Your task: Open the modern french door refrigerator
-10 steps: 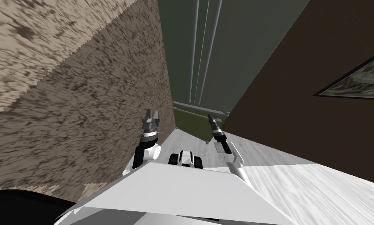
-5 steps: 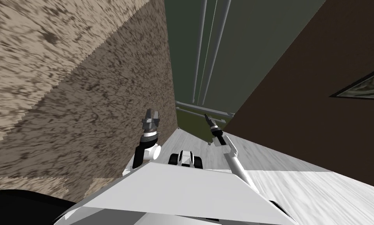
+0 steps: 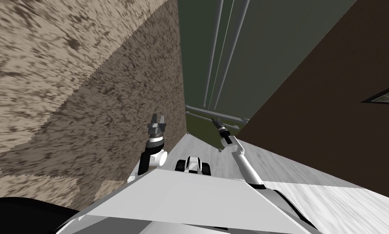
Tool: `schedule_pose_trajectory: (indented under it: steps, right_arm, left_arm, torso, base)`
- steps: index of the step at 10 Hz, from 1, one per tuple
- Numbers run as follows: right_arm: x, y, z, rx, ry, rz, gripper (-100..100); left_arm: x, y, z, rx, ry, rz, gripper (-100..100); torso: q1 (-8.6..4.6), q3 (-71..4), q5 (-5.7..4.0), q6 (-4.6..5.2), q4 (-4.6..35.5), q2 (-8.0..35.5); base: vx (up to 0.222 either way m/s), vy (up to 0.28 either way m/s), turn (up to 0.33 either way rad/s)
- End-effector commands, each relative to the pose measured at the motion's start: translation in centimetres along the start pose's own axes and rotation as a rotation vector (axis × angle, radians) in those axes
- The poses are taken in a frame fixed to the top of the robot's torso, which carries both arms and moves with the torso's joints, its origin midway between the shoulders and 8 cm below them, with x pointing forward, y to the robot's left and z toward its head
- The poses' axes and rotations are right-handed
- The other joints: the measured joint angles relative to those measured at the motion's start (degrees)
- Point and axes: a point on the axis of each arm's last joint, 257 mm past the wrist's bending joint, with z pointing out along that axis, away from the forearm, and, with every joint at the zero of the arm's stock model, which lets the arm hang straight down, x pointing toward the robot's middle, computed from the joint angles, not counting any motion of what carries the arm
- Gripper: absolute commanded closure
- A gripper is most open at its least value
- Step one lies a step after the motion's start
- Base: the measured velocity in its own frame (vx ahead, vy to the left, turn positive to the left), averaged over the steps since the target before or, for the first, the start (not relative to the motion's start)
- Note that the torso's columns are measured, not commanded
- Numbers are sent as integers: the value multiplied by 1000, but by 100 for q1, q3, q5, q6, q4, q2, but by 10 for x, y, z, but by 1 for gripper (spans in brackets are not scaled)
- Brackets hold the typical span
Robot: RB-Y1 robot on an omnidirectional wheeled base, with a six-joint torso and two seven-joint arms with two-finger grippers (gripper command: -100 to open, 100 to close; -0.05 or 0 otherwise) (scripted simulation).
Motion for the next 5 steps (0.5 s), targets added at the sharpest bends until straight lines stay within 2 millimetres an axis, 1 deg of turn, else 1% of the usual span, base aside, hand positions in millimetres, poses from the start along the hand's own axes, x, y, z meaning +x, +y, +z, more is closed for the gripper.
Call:
schedule_pose_trajectory:
  steps: [1,2,3,4,5]
  right_arm:
    - [4,-19,22,31,43,-161,-100]
    - [9,-24,22,40,54,-165,-100]
    - [7,-33,32,54,71,-241,-100]
    - [11,-37,32,60,78,-241,-100]
    - [7,-48,42,77,94,-317,-100]
  left_arm:
    - [0,0,0,0,0,0,0]
    - [0,0,0,0,0,0,0]
    - [0,0,0,0,0,0,0]
    - [0,0,0,0,0,0,0]
    - [0,0,0,0,0,0,0]
  torso:
    - [3,-1,0,-3,0,-1]
    - [7,1,2,-3,1,2]
    - [-1,2,0,0,1,3]
    - [1,1,0,-3,1,2]
    - [-2,1,-1,-1,0,2]
  base:
    - [-3,65,101]
    - [0,45,32]
    - [3,45,44]
    - [6,34,30]
    - [4,41,53]
